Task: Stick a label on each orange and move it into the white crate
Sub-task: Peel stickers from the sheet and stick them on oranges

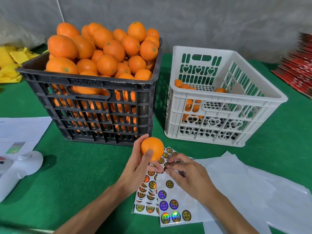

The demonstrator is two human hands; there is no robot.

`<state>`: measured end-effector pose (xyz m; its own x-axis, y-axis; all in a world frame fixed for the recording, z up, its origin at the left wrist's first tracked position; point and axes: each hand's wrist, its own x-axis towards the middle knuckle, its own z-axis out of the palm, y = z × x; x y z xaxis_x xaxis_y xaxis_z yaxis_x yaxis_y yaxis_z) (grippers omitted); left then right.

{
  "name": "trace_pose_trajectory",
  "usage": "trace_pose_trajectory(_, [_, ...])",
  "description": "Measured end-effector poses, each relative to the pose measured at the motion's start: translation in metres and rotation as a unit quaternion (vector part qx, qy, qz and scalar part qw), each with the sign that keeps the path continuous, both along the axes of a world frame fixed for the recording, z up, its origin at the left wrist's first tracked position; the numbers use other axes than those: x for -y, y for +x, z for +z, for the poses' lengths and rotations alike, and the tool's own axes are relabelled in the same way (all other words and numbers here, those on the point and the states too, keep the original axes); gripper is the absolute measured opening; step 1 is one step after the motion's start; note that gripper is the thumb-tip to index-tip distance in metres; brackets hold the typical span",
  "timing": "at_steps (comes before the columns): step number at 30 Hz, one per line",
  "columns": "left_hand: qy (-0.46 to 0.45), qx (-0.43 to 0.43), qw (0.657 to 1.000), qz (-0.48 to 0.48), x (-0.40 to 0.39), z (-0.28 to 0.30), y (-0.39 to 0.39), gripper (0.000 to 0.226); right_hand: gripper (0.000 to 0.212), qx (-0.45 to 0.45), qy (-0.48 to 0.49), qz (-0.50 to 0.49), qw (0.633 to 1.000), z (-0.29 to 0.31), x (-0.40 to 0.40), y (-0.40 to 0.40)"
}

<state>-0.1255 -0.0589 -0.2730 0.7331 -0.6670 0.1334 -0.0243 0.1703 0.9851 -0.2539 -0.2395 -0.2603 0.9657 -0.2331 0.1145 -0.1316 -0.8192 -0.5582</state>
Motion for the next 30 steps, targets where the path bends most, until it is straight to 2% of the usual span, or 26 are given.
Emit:
trace_pose_trajectory(4, [0.007,0.017,1.0,-0.004,0.0,0.0,0.0,0.056,0.019,0.016,0.016,-0.009,1.0,-0.003,0.001,0.002])
trace_pose_trajectory(11, [0.01,0.051,0.998,-0.023,-0.003,0.003,0.002,0.061,0.01,0.038,0.107,0.012,0.993,-0.004,0.01,0.004])
trace_pose_trajectory(19, [0.018,0.072,0.996,-0.045,-0.004,0.004,0.0,0.063,0.017,0.013,0.008,0.062,0.998,0.011,0.008,0.002])
trace_pose_trajectory(22, [0.022,0.073,0.996,-0.046,-0.004,0.005,0.001,0.064,0.025,0.004,0.003,0.08,0.997,0.018,0.009,0.002])
trace_pose_trajectory(30, [0.021,0.072,0.996,-0.046,-0.003,0.004,0.0,0.063,0.022,0.004,-0.026,0.108,0.994,0.021,0.012,0.007])
